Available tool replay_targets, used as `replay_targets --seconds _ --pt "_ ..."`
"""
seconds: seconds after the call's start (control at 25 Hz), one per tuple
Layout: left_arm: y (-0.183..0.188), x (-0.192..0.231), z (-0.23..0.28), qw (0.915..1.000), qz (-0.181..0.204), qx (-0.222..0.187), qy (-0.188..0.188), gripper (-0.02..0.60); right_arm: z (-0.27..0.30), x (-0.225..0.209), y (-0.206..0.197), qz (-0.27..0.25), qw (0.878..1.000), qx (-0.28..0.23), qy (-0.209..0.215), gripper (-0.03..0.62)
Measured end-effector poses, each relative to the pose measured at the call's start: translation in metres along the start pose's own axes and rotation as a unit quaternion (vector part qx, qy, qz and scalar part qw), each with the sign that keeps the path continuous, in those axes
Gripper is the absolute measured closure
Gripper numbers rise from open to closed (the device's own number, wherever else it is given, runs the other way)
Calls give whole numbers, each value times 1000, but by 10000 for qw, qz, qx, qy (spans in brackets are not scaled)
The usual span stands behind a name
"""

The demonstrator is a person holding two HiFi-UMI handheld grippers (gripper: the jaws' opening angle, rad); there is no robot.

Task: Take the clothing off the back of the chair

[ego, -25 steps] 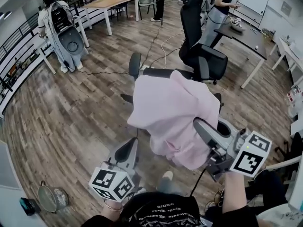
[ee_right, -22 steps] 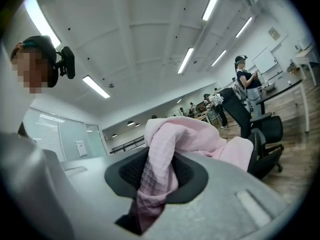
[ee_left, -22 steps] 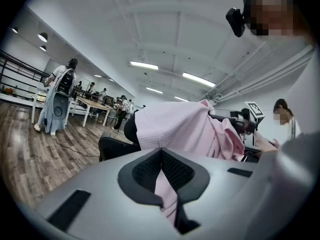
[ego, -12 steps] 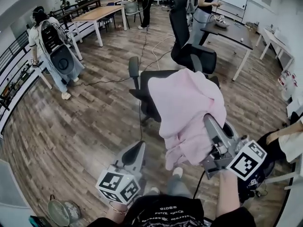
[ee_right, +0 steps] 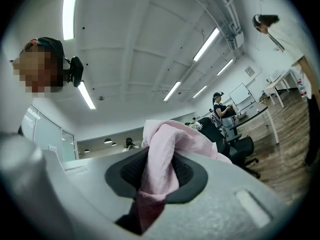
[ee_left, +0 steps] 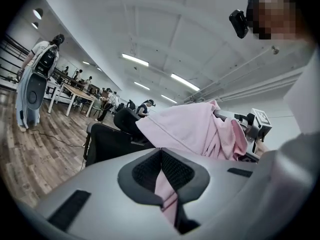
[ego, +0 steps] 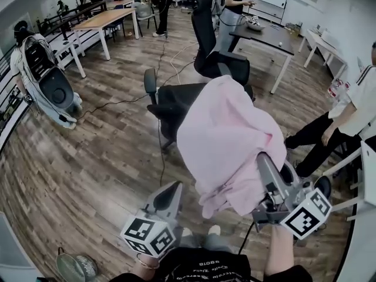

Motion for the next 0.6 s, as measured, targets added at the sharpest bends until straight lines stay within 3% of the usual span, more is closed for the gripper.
replay_targets --seconds 0.32,0.6 --pt "-21 -42 -11 10000 76 -14 29 572 -59 -12 -6 -59 9998 32 -208 514" --pt "-24 -113 -14 9987 479 -171 22 572 -107 -29 -9 166 9997 121 -96 516"
Point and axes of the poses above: the fingertips, and each gripper's own axes: z forward along the fingers, x to its left, y out of its top, the point moved 1 cm from there along -z, backward along the fingers, and after that the axes turned 4 degrees about -y, right-handed, at the moved point
